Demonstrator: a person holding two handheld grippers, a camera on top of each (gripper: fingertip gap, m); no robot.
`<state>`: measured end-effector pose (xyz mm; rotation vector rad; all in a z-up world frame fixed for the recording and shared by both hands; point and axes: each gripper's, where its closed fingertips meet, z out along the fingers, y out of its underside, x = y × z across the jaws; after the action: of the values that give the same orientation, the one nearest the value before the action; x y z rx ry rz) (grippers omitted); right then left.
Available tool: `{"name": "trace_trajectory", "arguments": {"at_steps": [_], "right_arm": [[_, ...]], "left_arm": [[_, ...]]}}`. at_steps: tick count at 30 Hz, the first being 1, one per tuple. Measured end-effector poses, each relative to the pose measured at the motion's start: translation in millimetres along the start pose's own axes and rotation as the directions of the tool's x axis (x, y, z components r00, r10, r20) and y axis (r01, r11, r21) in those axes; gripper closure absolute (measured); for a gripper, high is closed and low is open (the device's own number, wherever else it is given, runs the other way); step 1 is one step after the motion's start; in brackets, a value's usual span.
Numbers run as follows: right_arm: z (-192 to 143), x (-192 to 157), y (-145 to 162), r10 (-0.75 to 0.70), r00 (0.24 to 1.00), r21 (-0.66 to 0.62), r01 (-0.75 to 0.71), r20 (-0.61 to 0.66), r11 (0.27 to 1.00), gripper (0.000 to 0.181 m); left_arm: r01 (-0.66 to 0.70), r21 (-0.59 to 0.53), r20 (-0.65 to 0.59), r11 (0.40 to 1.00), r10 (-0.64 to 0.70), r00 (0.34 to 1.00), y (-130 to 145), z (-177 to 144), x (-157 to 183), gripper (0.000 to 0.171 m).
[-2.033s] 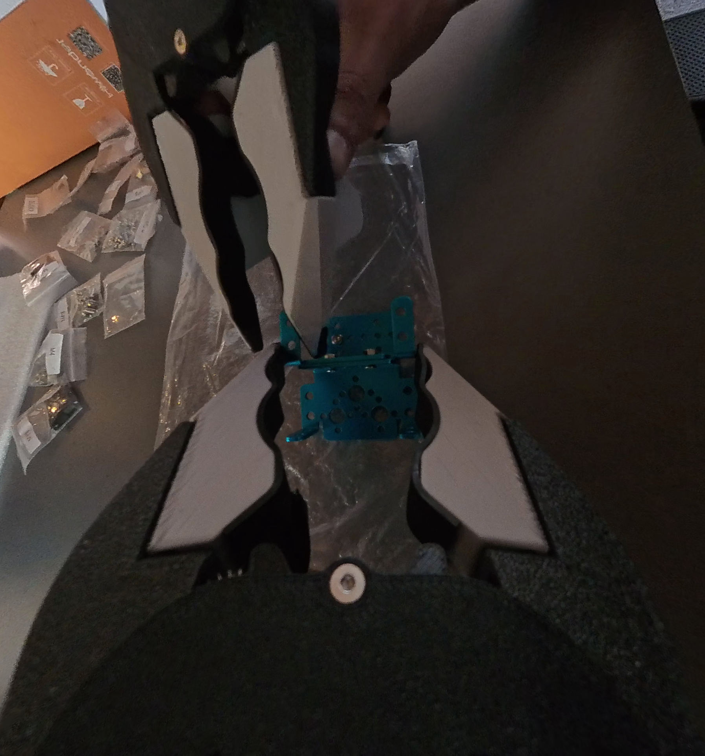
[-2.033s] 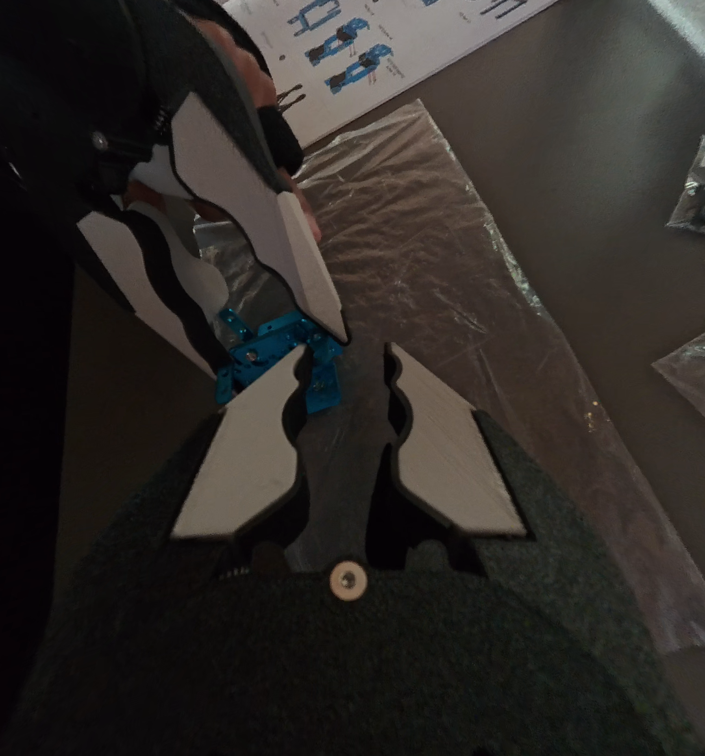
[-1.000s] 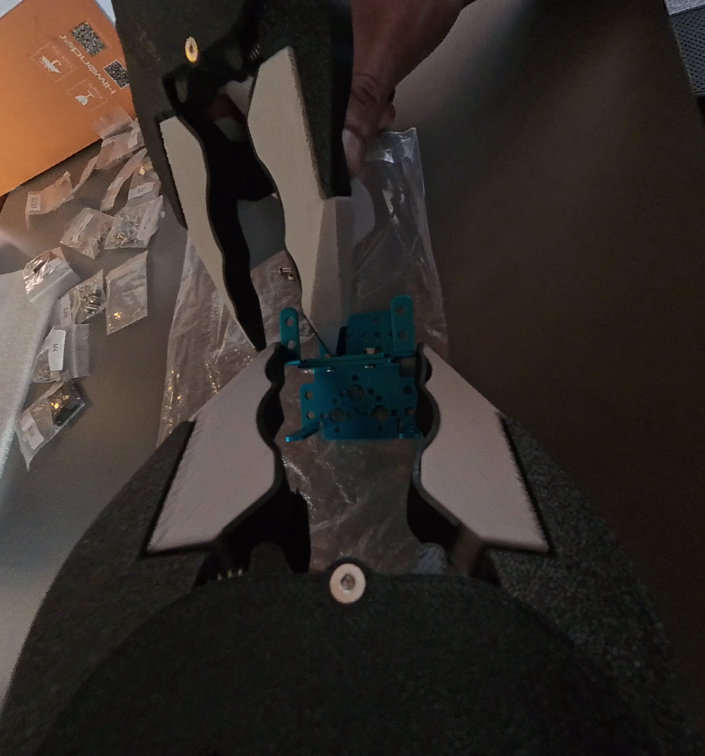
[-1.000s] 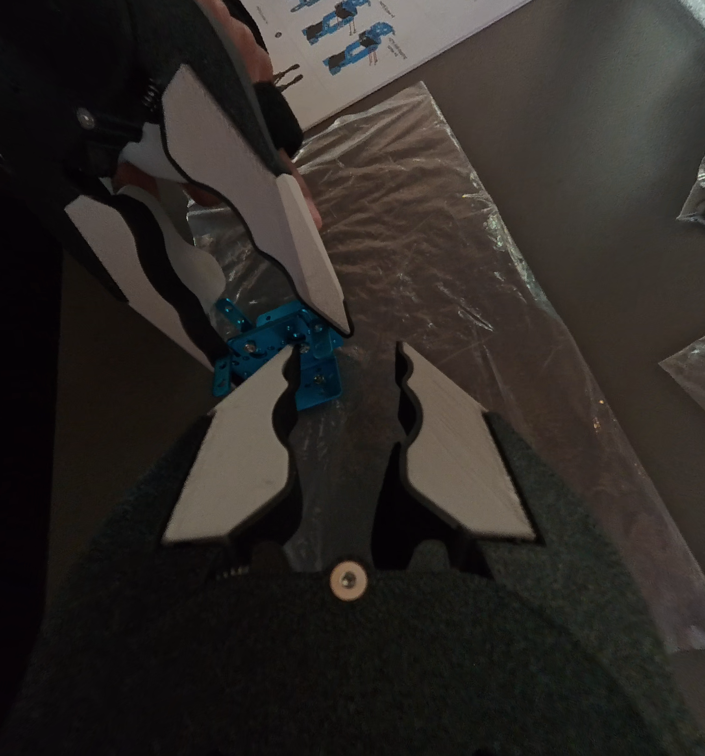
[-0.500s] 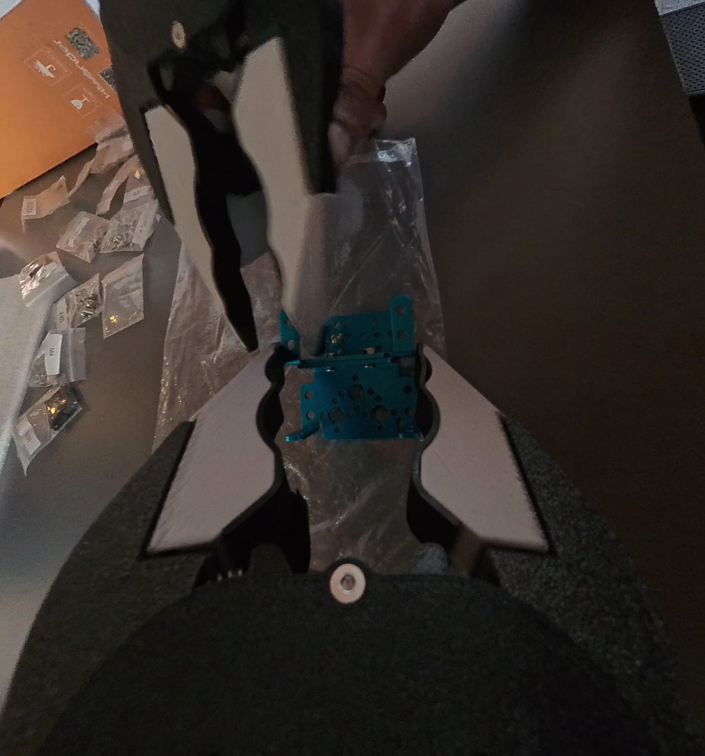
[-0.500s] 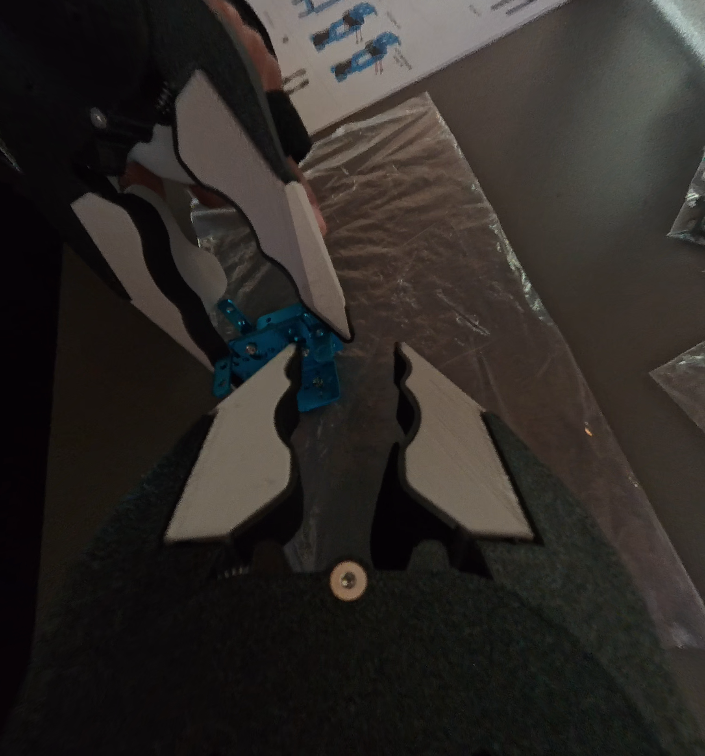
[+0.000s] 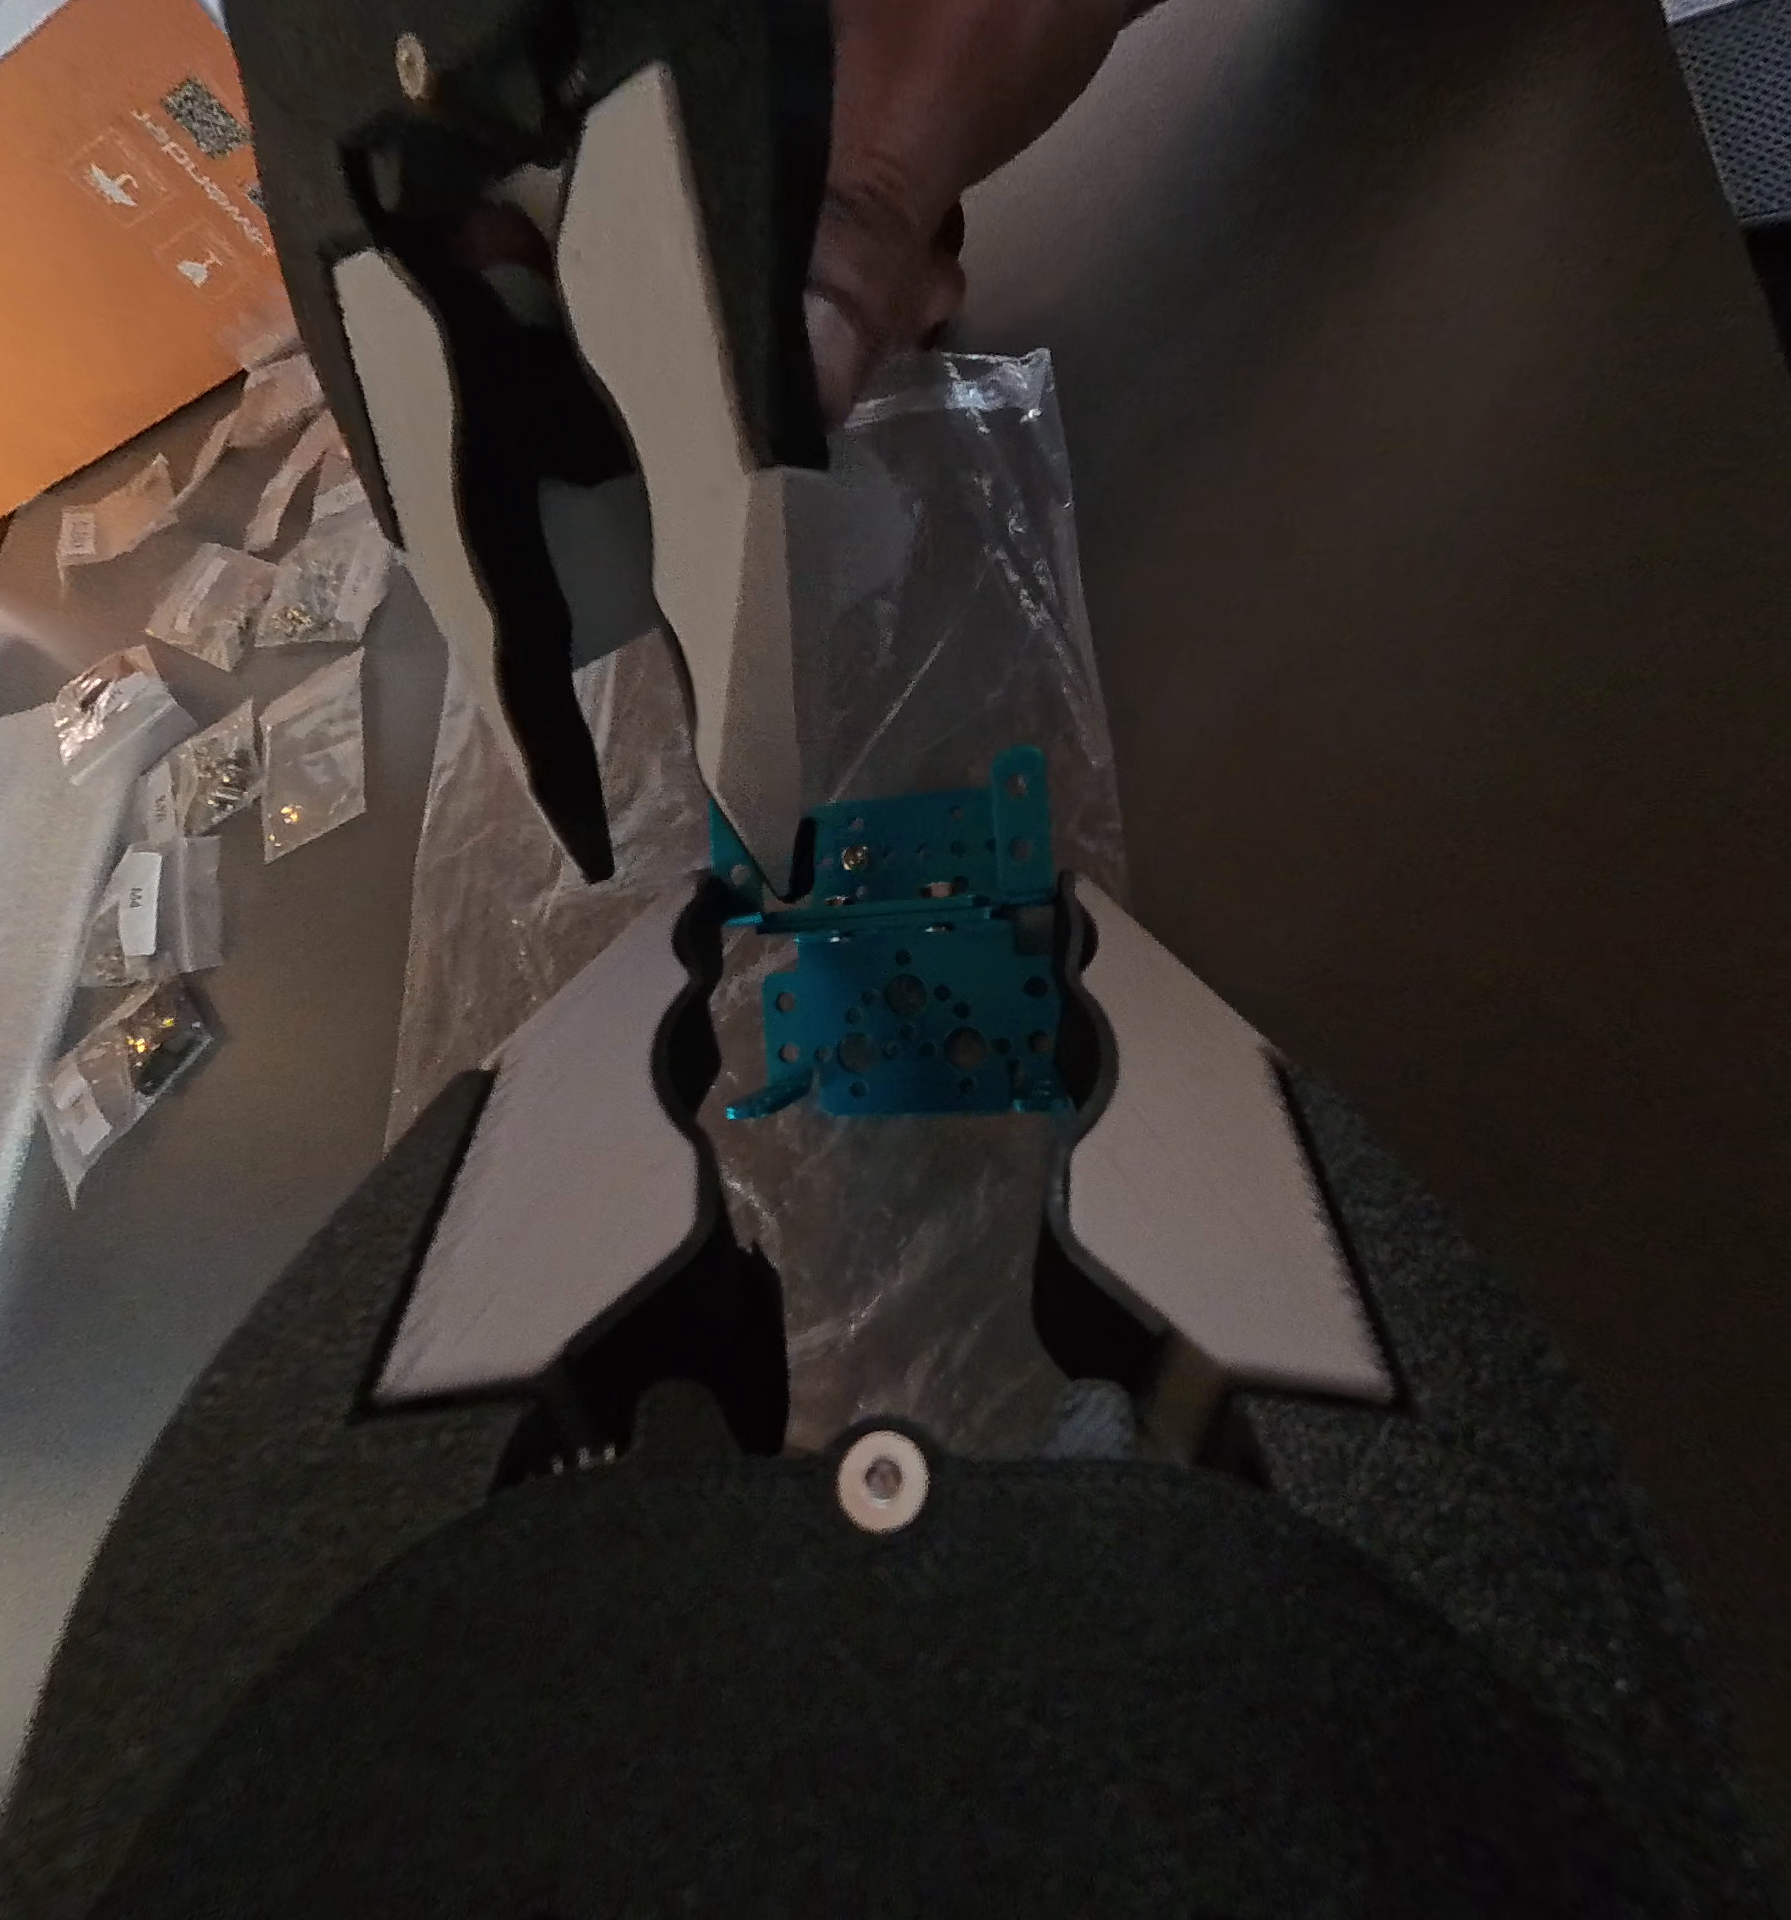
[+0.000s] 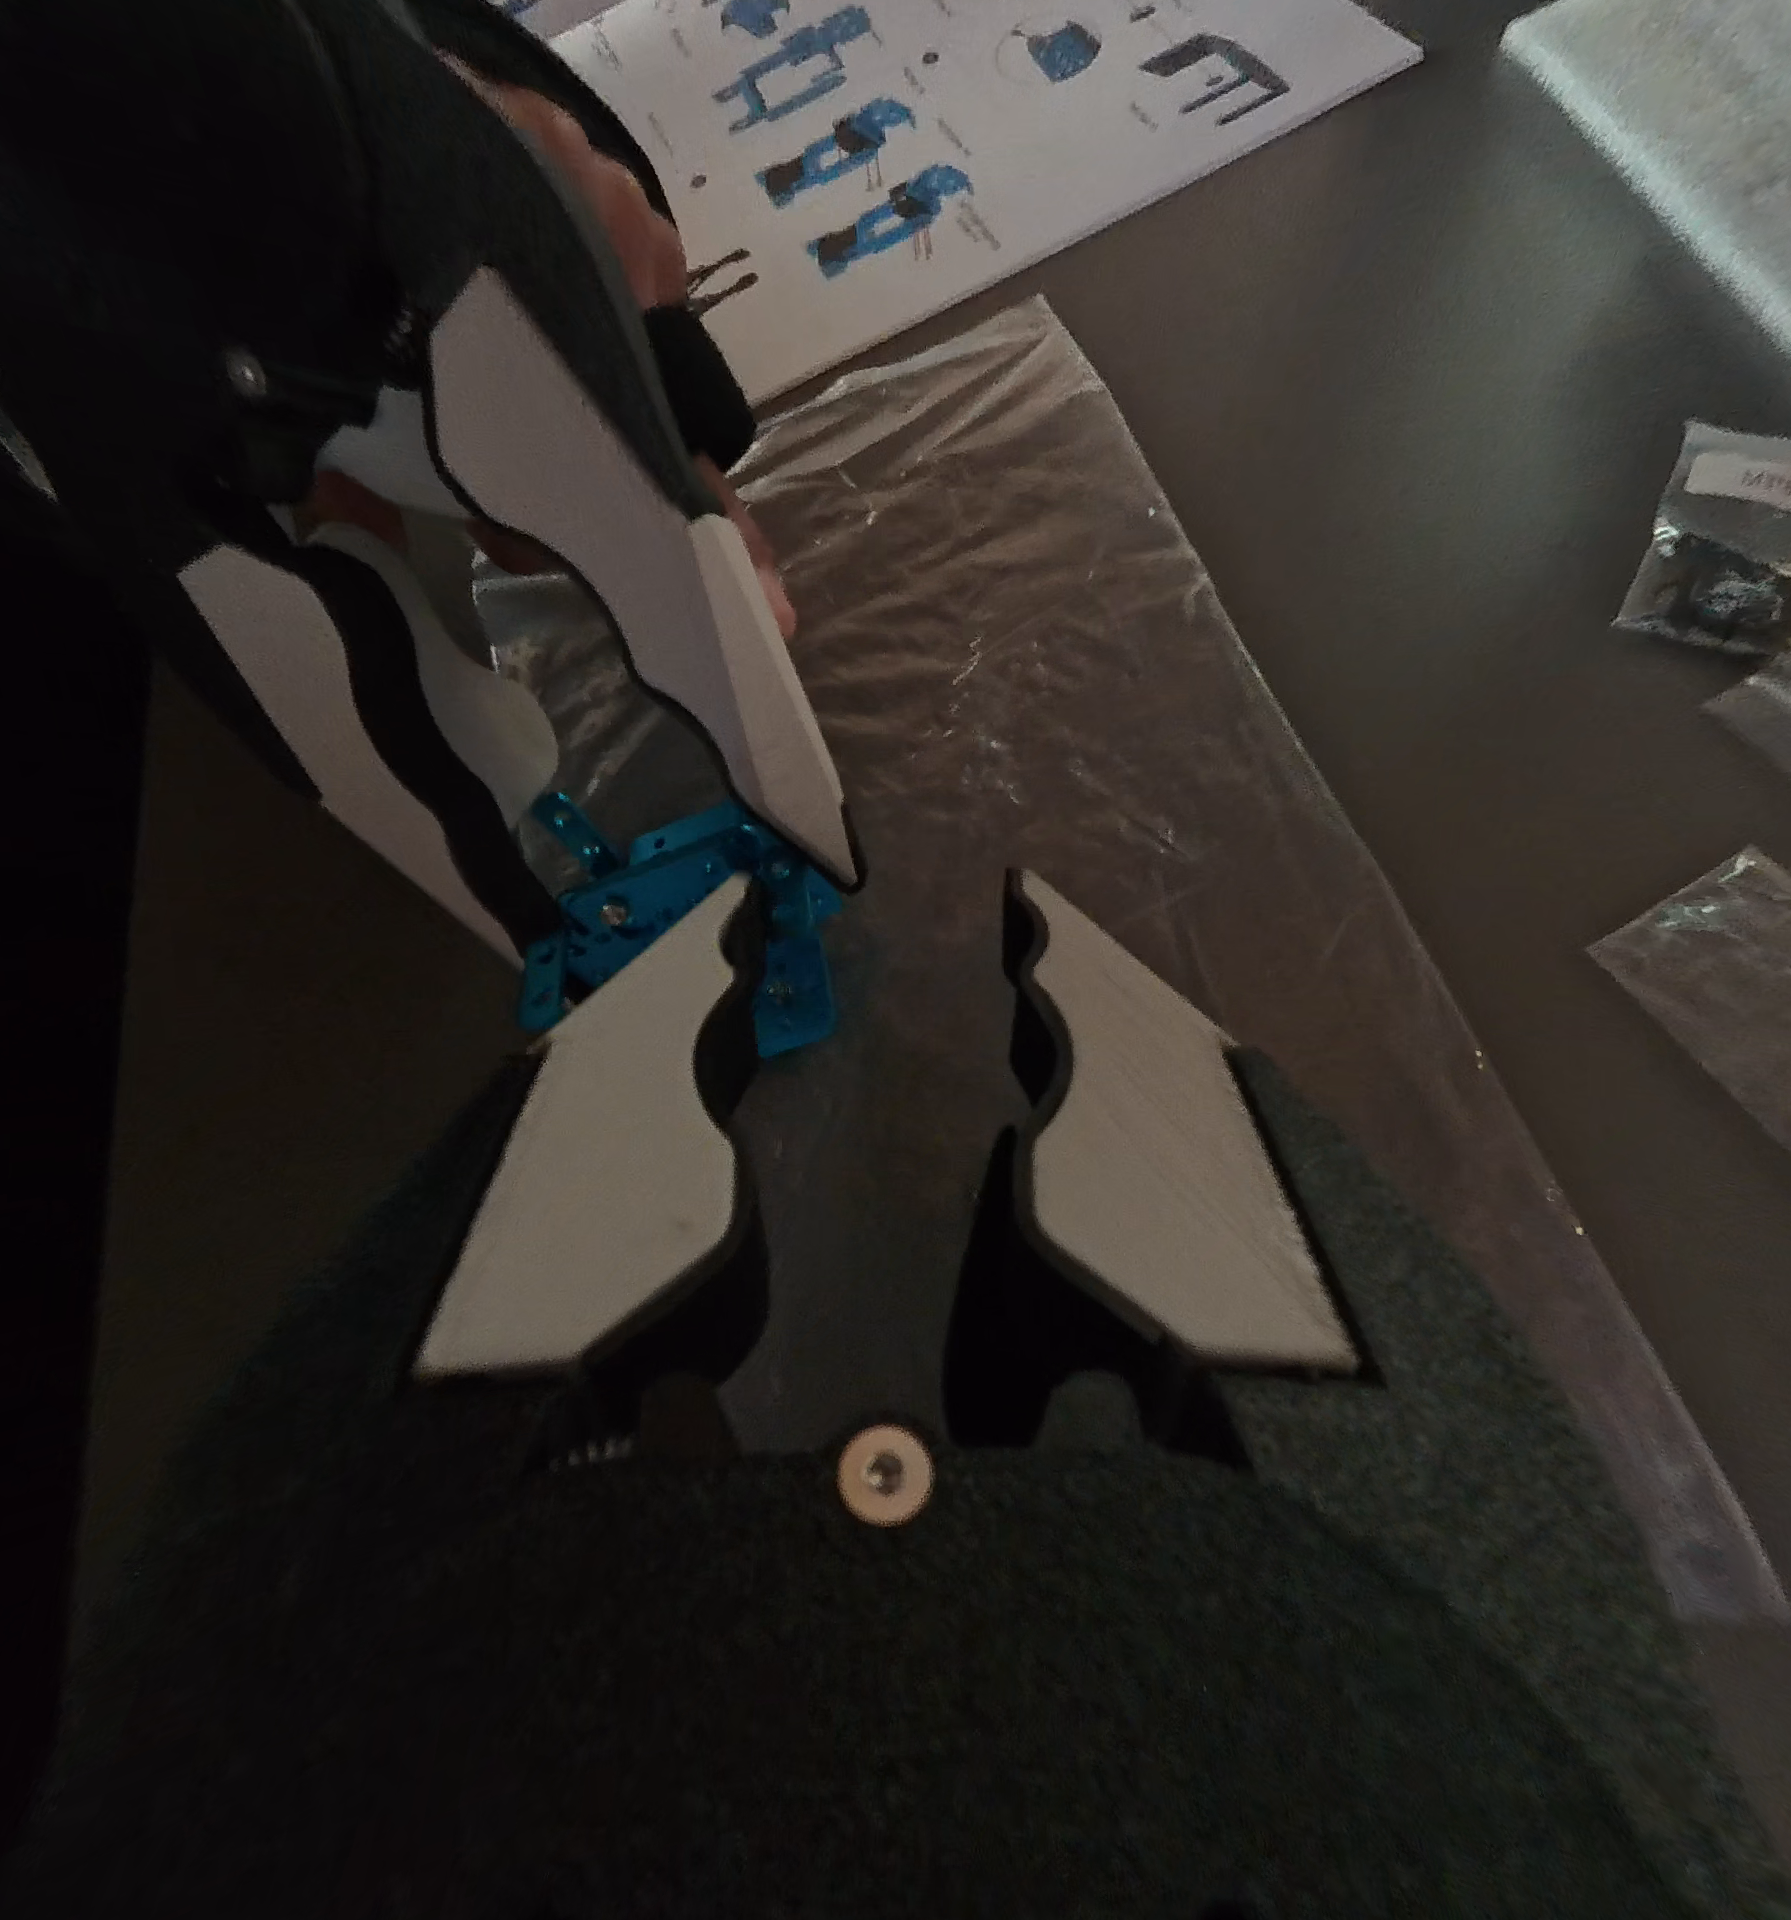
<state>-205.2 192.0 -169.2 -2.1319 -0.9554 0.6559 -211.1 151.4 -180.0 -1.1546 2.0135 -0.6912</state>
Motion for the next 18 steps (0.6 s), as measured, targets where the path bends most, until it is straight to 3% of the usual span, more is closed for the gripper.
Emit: {"name": "trace_trajectory", "arguments": {"at_steps": [11,18], "right_arm": [[3.3,-2.6,7.3,-0.008,1.0,-0.035,0.009,0.026,0.999,0.13],[4.2,-3.8,7.1,0.02,0.998,-0.023,-0.018,0.057,1.0,0.14]], "left_arm": [[0.003,0.003,-0.007,1.0,-0.003,1.0,-0.3,-0.5,1.6,0.106],[0.016,0.002,-0.009,1.0,-0.016,1.0,0.5,-0.8,0.8,0.106]]}}
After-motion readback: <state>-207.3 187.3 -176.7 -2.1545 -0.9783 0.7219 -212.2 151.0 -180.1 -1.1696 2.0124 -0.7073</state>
